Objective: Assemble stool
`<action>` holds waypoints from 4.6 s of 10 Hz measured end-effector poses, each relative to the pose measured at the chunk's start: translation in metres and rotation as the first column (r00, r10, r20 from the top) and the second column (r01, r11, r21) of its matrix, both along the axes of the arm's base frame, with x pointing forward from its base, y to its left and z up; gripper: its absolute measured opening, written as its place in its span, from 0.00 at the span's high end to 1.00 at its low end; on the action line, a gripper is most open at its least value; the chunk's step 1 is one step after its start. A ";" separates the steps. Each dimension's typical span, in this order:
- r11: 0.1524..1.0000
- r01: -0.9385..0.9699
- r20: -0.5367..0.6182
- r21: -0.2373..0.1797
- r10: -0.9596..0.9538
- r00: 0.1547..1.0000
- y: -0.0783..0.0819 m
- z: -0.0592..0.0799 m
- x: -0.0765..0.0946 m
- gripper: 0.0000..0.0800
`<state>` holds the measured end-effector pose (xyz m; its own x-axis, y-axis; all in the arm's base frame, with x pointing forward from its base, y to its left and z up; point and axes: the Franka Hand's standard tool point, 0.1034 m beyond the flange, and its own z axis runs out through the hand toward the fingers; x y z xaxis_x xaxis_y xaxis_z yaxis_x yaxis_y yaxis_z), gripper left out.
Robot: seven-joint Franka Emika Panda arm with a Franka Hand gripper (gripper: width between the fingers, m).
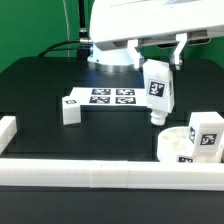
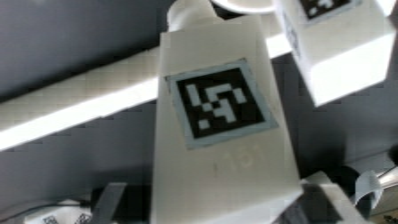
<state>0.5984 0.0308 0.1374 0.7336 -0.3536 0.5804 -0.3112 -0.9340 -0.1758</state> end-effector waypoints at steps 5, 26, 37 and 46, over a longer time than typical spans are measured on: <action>1.000 -0.016 -0.023 0.019 0.016 1.000 0.017 -0.009 -0.007 0.59; 0.999 -0.034 -0.059 -0.006 0.033 0.998 0.021 -0.042 -0.016 0.59; 0.999 -0.039 -0.085 -0.006 0.039 0.996 0.018 -0.045 -0.018 0.19; 0.997 -0.077 -0.153 0.008 0.078 0.985 -0.002 -0.008 -0.013 0.19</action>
Offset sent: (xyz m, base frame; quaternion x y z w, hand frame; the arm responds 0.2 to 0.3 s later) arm 0.0000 0.0000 0.0000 0.0000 0.0000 0.0000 1.0000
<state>0.5855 0.0290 0.1295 0.8387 -0.2934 0.4587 -0.2611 -0.9560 -0.1340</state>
